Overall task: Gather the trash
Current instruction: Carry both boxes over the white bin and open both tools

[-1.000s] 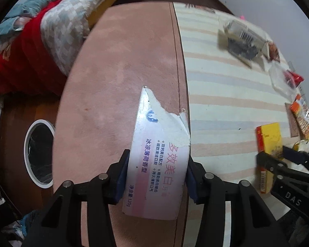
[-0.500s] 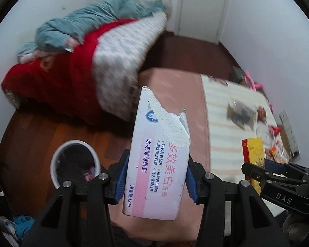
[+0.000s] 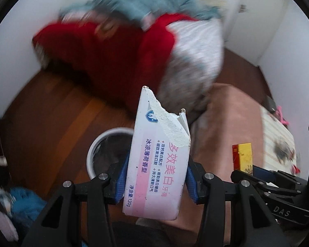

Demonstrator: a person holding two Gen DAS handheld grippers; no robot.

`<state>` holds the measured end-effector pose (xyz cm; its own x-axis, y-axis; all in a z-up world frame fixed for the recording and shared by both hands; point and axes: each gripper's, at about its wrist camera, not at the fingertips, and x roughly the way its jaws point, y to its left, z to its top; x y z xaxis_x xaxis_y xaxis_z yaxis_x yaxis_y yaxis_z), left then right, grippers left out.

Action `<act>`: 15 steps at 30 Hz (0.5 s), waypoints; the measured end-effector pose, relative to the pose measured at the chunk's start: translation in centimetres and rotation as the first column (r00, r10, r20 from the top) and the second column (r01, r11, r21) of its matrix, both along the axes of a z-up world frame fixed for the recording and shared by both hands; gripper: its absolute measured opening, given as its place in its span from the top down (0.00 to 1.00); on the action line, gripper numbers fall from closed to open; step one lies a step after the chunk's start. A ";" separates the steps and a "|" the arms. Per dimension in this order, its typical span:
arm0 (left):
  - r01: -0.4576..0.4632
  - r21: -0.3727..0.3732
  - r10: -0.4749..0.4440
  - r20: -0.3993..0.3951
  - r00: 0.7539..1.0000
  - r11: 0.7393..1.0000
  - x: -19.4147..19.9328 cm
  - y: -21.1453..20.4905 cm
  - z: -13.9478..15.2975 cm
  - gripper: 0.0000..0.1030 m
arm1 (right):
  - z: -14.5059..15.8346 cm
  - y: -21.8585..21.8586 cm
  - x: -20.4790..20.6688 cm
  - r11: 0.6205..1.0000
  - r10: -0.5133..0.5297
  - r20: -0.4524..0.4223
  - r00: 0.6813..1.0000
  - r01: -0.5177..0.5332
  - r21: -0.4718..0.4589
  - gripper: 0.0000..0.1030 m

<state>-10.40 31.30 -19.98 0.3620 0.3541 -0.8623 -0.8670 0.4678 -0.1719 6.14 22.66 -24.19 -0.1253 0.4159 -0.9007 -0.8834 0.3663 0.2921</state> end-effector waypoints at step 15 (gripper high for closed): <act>-0.155 -0.458 0.142 -0.064 0.988 0.875 -5.5 14.0 -18.5 0.38 | -17.9 16.1 -4.8 0.953 0.078 -0.093 0.993 -0.102 -0.285 0.43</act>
